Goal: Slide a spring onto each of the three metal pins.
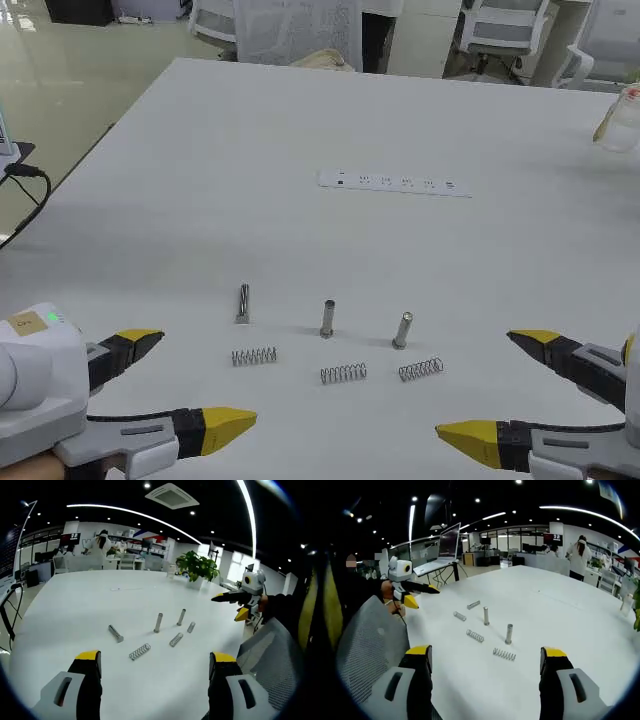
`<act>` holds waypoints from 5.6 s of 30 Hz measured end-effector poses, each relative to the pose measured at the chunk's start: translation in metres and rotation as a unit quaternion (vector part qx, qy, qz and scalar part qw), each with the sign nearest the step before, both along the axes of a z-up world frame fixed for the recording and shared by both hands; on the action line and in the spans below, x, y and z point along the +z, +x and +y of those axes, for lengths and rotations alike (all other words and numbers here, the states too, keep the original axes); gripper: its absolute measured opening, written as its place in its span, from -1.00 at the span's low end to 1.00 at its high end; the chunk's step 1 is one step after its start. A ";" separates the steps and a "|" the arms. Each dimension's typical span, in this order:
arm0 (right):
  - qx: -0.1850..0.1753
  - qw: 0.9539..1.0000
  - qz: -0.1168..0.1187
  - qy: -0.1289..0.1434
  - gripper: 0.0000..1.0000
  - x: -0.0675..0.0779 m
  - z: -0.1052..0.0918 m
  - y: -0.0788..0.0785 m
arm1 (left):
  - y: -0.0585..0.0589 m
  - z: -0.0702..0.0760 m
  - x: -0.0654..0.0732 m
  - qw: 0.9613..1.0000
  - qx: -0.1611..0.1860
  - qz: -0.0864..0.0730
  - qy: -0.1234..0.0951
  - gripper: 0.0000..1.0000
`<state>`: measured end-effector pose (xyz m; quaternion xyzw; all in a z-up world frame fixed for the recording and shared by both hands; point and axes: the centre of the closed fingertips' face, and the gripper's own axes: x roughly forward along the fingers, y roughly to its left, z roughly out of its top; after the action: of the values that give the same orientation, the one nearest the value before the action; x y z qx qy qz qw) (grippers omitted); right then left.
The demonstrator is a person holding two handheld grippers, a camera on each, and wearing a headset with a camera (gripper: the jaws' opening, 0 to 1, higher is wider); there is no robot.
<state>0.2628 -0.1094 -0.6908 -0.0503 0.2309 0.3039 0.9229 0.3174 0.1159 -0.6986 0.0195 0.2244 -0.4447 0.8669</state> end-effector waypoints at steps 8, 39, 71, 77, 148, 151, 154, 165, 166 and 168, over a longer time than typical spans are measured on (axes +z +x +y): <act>0.005 1.000 -0.001 -0.001 0.75 0.001 -0.002 0.007 | 0.004 0.001 0.000 1.000 0.004 0.000 0.000 0.69; 0.013 1.000 0.018 0.017 0.73 -0.017 0.011 0.002 | 0.009 -0.001 -0.005 1.000 0.009 0.012 0.008 0.66; -0.002 1.000 0.001 0.012 0.71 -0.006 0.004 0.003 | 0.022 -0.010 0.004 1.000 -0.004 -0.006 0.004 0.63; 0.003 1.000 0.004 0.012 0.71 -0.007 0.007 -0.001 | 0.020 -0.009 0.005 1.000 -0.001 -0.007 0.003 0.62; -0.001 1.000 0.028 0.010 0.69 -0.028 -0.001 0.003 | 0.146 -0.040 -0.062 0.986 0.047 0.051 0.151 -0.44; -0.002 1.000 0.029 0.011 0.69 -0.030 -0.003 0.003 | 0.148 -0.040 -0.067 0.984 0.046 0.055 0.161 -0.50; -0.005 0.999 0.030 0.013 0.69 -0.031 -0.004 0.002 | 0.149 -0.042 -0.072 0.983 0.044 0.060 0.168 -0.54; -0.007 0.999 0.033 0.011 0.68 -0.034 -0.006 0.000 | 0.149 -0.045 -0.084 0.979 0.041 0.081 0.180 -0.61; -0.007 0.999 0.033 0.010 0.68 -0.035 -0.006 0.000 | 0.149 -0.045 -0.084 0.979 0.040 0.082 0.180 -0.63; -0.008 0.999 0.034 0.011 0.68 -0.035 -0.006 -0.001 | 0.148 -0.046 -0.085 0.979 0.036 0.078 0.185 -0.66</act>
<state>0.2623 -0.1158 -0.7261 -0.0284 0.2589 0.3000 0.9177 0.4658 0.0701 -0.7833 0.1362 0.3702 -0.3640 0.8437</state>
